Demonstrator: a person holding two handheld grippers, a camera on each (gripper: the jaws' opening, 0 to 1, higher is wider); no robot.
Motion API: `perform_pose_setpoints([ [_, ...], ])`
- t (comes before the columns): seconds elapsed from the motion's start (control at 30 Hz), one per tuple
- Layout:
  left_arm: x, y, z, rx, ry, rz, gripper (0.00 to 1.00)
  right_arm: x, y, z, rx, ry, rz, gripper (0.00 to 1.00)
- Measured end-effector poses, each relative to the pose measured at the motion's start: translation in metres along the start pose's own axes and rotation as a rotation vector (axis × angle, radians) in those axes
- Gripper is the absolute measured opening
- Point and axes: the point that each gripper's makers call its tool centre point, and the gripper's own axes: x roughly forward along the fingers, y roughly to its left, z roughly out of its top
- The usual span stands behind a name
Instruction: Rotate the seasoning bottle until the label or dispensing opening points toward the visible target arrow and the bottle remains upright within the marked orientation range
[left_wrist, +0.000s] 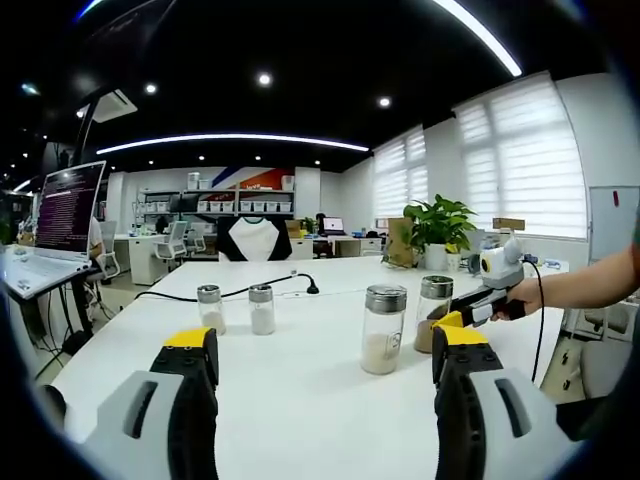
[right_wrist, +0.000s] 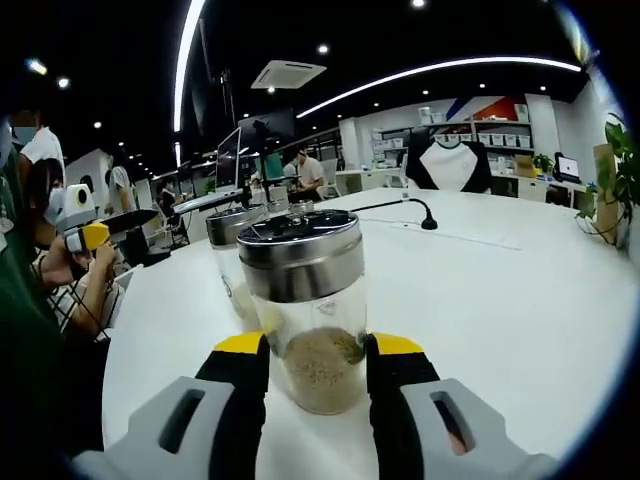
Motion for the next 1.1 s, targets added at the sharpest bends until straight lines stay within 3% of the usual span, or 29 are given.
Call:
perform_pose_setpoints([
  [0.57,0.003,-0.003,0.001,-0.002,-0.001,-0.009,0.93,0.001,0.003,-0.001,-0.047,0.003,0.156,0.37],
  [1.1,0.003,0.006,-0.004,-0.01,0.01,-0.003,0.93,0.005,0.004,-0.003,-0.036,0.031,0.17,0.38],
])
